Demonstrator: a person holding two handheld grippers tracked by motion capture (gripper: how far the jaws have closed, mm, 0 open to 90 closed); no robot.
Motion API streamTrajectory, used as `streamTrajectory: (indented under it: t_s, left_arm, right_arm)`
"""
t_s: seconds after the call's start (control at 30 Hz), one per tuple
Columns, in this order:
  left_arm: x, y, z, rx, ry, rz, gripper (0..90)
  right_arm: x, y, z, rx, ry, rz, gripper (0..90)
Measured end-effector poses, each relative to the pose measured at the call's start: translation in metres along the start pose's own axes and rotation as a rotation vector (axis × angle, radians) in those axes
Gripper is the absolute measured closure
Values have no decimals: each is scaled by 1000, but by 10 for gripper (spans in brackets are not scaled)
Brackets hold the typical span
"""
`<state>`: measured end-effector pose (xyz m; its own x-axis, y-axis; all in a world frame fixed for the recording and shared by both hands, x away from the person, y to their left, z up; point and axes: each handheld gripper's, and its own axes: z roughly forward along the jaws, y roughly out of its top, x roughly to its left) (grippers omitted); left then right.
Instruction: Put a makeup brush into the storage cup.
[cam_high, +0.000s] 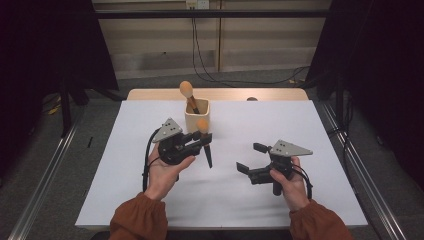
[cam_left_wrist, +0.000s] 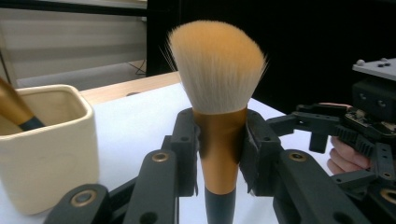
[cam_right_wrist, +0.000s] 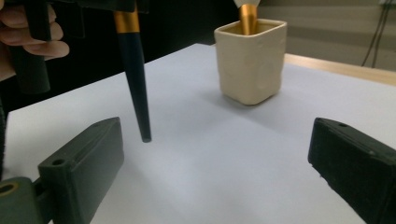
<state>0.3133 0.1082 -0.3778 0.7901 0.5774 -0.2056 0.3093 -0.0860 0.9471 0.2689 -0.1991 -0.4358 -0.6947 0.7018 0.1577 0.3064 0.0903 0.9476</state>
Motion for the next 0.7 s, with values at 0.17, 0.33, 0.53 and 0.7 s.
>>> streamTrajectory:
  t_s: [0.17, 0.33, 0.53, 0.7]
  left_arm:
    - [7, 3, -5, 5, 16, 8, 695]
    - [14, 8, -11, 4, 32, 11, 695]
    - [18, 11, -16, 1, 44, 11, 696]
    - [23, 14, -19, 0, 62, 14, 695]
  right_arm:
    - [-6, -5, -10, -17, -40, 3, 26]
    - [-13, -8, -21, -22, -78, -5, 21]
    - [-19, -13, -32, -18, -109, -11, 15]
    - [-21, -17, -38, -3, -114, -17, 13]
